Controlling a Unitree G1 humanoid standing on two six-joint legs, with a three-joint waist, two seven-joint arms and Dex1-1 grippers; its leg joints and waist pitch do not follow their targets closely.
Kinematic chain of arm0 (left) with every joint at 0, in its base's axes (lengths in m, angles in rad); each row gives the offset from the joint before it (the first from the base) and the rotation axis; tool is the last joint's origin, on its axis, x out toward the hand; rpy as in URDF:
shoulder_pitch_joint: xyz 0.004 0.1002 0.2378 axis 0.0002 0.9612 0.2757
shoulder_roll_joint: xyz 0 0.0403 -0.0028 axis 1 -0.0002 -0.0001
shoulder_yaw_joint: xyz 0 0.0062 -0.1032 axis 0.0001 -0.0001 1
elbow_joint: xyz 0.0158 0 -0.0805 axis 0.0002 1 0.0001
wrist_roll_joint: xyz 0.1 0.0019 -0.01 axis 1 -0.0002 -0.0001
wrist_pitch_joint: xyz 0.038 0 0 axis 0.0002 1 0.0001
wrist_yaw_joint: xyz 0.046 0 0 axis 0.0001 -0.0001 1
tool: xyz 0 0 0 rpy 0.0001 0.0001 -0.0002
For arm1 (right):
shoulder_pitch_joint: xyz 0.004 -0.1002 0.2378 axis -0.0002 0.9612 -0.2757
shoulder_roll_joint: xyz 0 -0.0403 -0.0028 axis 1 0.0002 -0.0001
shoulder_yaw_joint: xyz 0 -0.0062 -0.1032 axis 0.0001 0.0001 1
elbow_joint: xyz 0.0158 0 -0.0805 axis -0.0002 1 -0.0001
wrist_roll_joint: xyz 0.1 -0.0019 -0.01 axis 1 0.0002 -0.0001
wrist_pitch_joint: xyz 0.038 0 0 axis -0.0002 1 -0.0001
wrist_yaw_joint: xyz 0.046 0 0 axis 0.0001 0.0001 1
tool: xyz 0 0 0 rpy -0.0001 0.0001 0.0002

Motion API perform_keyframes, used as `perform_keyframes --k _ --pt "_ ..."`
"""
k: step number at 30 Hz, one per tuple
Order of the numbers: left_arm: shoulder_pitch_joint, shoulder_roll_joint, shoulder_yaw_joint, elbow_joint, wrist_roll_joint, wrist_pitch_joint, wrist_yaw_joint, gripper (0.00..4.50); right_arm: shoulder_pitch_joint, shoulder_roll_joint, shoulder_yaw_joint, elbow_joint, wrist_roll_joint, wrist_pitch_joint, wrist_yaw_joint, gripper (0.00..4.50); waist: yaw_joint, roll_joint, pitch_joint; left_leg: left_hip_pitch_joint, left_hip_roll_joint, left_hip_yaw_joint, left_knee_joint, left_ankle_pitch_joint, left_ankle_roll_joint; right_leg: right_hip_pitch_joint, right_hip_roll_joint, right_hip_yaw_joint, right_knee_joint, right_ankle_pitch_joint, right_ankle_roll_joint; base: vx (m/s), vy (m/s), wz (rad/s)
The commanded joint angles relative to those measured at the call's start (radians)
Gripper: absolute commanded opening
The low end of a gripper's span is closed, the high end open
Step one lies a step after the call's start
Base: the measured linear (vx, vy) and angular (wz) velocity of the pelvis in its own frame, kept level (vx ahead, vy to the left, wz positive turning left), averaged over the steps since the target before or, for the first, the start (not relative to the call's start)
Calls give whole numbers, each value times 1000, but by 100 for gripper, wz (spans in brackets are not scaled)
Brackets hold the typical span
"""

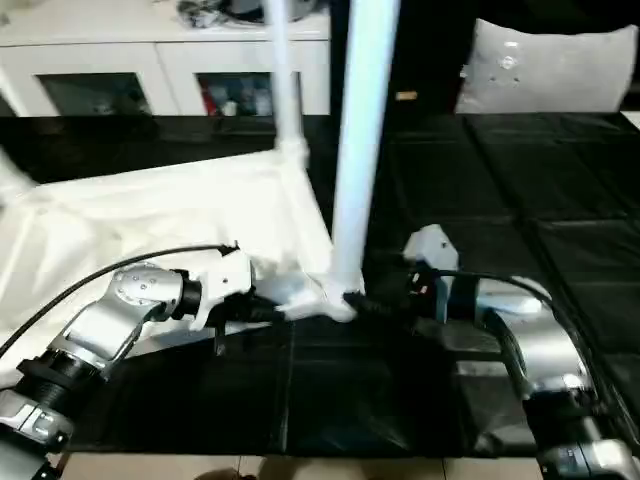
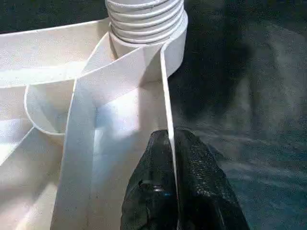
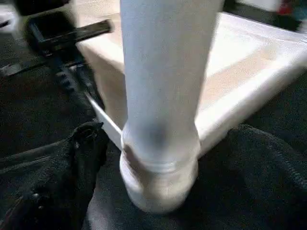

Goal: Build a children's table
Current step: Rotate leg to tighten

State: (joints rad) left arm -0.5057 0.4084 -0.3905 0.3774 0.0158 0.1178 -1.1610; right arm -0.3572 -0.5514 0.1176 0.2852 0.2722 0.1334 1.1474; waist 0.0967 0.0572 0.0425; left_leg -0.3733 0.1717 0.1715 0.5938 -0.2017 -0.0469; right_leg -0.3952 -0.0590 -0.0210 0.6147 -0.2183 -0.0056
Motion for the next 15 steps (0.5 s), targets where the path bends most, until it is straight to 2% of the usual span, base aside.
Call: perform_keyframes --k 1,4,5,8,11,15 --pt "19 12 -58 -4 18 -32 -77 0 -19 -1 26 32 -25 -17 42 419 -1 -13 -59 11 56 -11 -55 -90 107 51 -74 32 -57 53 -287 0 0 0" --pt "24 19 -64 -16 11 -36 -98 0 -31 3 36 48 -26 -19 59 411 5 -11 -59 10 57 -12 -56 -94 97 51 -74 31 -57 32 -281 0 0 0" --pt "25 20 -65 -17 11 -36 -98 0 -31 3 38 48 -26 -18 62 398 6 -16 -59 9 56 -12 -56 -90 96 53 -73 31 -55 34 -278 0 0 0" --pt "25 22 -68 -16 11 -41 -102 0 -33 2 50 48 -23 -12 84 369 6 -15 -60 9 54 -12 -55 -84 97 52 -74 31 -56 28 -271 0 0 0" --pt "24 23 -70 -12 11 -45 -105 0 -34 2 58 54 -22 -7 91 331 8 -14 -63 7 54 -12 -52 -65 103 53 -73 31 -52 54 -273 0 0 0" --pt "23 22 -68 -6 13 -53 -117 0 -36 8 58 69 -20 -9 105 312 9 -14 -65 6 53 -12 -49 -49 112 53 -72 29 -49 85 -276 0 0 0"
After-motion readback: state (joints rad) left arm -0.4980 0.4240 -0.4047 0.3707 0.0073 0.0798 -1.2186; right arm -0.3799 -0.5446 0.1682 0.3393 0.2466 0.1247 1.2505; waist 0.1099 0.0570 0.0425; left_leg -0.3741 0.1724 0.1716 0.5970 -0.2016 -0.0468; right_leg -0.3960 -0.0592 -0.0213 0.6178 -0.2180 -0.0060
